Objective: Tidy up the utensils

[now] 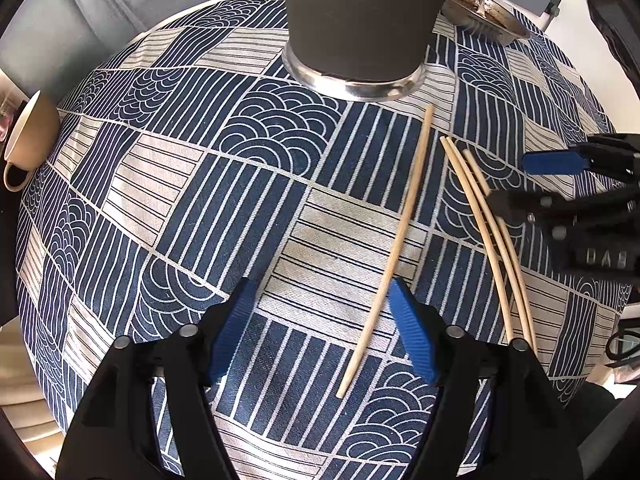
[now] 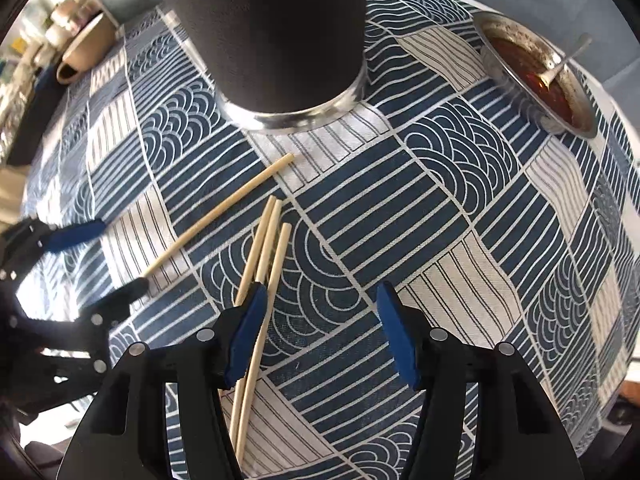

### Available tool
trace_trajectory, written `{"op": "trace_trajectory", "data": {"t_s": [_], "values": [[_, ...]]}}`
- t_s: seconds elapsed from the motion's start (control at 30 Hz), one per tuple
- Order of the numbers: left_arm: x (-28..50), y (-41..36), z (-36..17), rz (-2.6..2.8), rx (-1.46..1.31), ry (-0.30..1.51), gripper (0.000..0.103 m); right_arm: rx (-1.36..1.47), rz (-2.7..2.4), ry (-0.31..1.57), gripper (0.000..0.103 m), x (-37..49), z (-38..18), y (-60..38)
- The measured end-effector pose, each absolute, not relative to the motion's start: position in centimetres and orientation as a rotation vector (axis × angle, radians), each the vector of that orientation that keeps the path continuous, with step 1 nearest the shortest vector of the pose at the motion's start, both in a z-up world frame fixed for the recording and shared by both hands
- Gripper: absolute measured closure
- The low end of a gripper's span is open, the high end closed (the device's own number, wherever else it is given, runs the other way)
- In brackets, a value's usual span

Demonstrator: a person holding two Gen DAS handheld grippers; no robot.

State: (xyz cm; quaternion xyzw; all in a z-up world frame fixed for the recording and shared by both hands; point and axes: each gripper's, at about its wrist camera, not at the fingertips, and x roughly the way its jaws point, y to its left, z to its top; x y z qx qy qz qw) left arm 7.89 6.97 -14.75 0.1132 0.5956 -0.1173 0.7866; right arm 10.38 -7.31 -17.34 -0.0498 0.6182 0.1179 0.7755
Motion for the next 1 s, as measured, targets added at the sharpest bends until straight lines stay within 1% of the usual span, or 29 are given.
{"op": "trace_trajectory", "data": {"t_s": [0.1, 0.2, 0.23, 0.27, 0.3, 0.33, 0.37, 0.4, 0.47, 0.5, 0.63, 0.7, 0.87, 1.0], "values": [[7.8, 7.1, -14.8, -0.262, 0.252, 1.283, 0.029, -0.132, 0.242, 1.342, 0.048, 10.0, -17.4, -6.3], [8.1, 7.2, -14.8, -0.271, 0.254, 1.285, 0.031, -0.148, 0.259, 1.354, 0.051, 9.5, -17.4, -6.9], [8.2, 7.1, -14.8, -0.274, 0.255, 1.285, 0.034, -0.155, 0.269, 1.354, 0.058, 9.4, -17.4, -7.0], [8.4, 7.0, -14.8, -0.279, 0.254, 1.286, 0.04, -0.167, 0.287, 1.354, 0.07, 9.2, -17.2, -7.2], [8.5, 7.0, -14.6, -0.281, 0.25, 1.289, 0.048, -0.188, 0.318, 1.352, 0.077, 8.9, -17.1, -7.0], [8.5, 6.9, -14.3, -0.279, 0.241, 1.299, 0.066, -0.21, 0.341, 1.349, 0.087, 8.7, -17.0, -7.0], [8.7, 6.9, -14.2, -0.282, 0.232, 1.317, 0.075, -0.235, 0.364, 1.344, 0.09, 8.6, -17.0, -6.8], [8.9, 7.0, -14.2, -0.286, 0.233, 1.324, 0.078, -0.247, 0.376, 1.341, 0.091, 8.4, -17.0, -6.6], [9.1, 7.3, -14.2, -0.293, 0.228, 1.33, 0.088, -0.211, 0.396, 1.356, 0.095, 8.2, -17.0, -6.8], [9.2, 7.5, -14.2, -0.297, 0.211, 1.337, 0.091, -0.172, 0.405, 1.373, 0.097, 8.3, -17.1, -7.2], [9.1, 8.1, -14.1, -0.328, 0.179, 1.357, 0.095, -0.071, 0.455, 1.406, 0.098, 8.1, -17.3, -8.3], [9.1, 8.3, -14.2, -0.341, 0.166, 1.374, 0.096, 0.063, 0.502, 1.423, 0.099, 8.1, -17.1, -8.9], [8.2, 9.5, -14.3, -0.364, 0.083, 1.427, 0.098, 0.138, 0.55, 1.379, 0.099, 8.1, -15.5, -10.4], [7.2, 10.9, -13.7, -0.389, -0.015, 1.425, 0.098, 0.176, 0.599, 1.327, 0.099, 8.8, -13.0, -11.2]]}}
